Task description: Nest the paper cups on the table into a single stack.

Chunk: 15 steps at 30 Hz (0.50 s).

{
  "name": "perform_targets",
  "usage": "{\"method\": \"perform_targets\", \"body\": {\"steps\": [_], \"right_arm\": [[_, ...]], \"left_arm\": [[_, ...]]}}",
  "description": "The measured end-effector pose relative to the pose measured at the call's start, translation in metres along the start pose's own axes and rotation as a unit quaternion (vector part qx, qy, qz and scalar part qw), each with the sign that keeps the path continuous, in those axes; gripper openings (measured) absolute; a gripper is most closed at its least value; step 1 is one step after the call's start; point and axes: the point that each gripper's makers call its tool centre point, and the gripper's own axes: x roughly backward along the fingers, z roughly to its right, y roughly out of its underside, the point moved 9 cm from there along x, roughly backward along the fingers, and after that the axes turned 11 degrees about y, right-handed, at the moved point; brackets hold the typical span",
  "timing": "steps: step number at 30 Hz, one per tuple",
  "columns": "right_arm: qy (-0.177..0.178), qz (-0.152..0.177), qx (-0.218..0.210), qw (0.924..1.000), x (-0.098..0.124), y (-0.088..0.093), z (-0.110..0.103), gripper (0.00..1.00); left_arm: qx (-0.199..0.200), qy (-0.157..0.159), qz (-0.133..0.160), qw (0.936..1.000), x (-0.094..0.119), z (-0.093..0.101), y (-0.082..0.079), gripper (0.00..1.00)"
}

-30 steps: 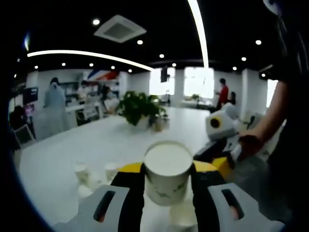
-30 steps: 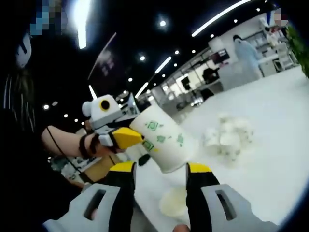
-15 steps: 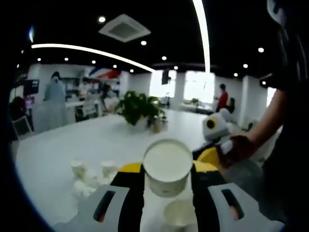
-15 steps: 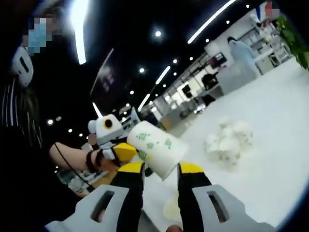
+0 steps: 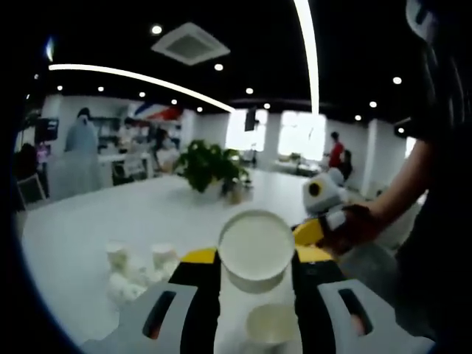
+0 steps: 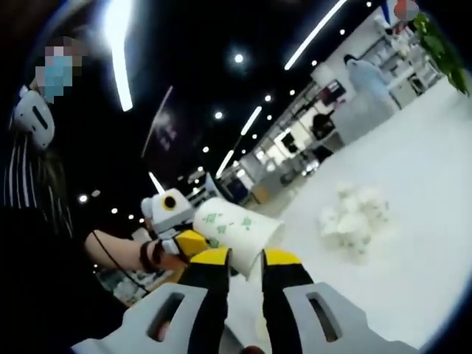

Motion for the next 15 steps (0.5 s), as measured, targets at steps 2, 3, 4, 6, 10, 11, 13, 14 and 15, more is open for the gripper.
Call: {"method": "perform_targets", "body": {"steps": [2,3,4,6,10,11,13,14,15], "right_arm": [[-0.003,0.003,-0.002,1.0000,0.0007,-0.0009,-0.0002,0.11],[-0.004,0.006,-0.002,1.0000,0.0015,-0.0016,0.0000,0.10],[-0.006,0.007,-0.005,0.9999,0.0020,-0.0020,0.0003,0.09],[-0.010,0.009,-0.012,0.9998,0.0030,-0.0027,0.0008,0.07],[-0.017,0.011,-0.021,0.9996,0.0044,-0.0037,0.0004,0.06],[-0.018,0.010,-0.023,0.9995,0.0045,-0.0036,0.0004,0.06],[-0.026,0.012,-0.030,0.9991,0.0045,-0.0040,-0.0016,0.05],[-0.033,0.013,-0.037,0.9987,0.0051,-0.0039,-0.0019,0.05],[-0.037,0.014,-0.040,0.9984,0.0057,-0.0040,-0.0021,0.04]], "left_arm": [[0.001,0.001,0.000,1.0000,0.0000,0.0005,0.0005,0.36],[0.002,0.001,0.000,1.0000,0.0002,0.0005,0.0010,0.36],[0.003,0.001,0.000,1.0000,0.0002,0.0007,0.0014,0.36],[0.002,0.002,-0.001,1.0000,-0.0002,0.0017,0.0014,0.36],[0.001,0.004,-0.003,1.0000,0.0001,0.0039,0.0028,0.36],[0.001,0.005,-0.003,1.0000,0.0003,0.0041,0.0031,0.36],[-0.004,0.005,-0.004,1.0000,0.0010,0.0053,0.0032,0.36],[-0.010,0.005,-0.004,0.9999,0.0013,0.0064,0.0031,0.36],[-0.011,0.005,-0.005,0.9999,0.0016,0.0068,0.0034,0.36]]}}
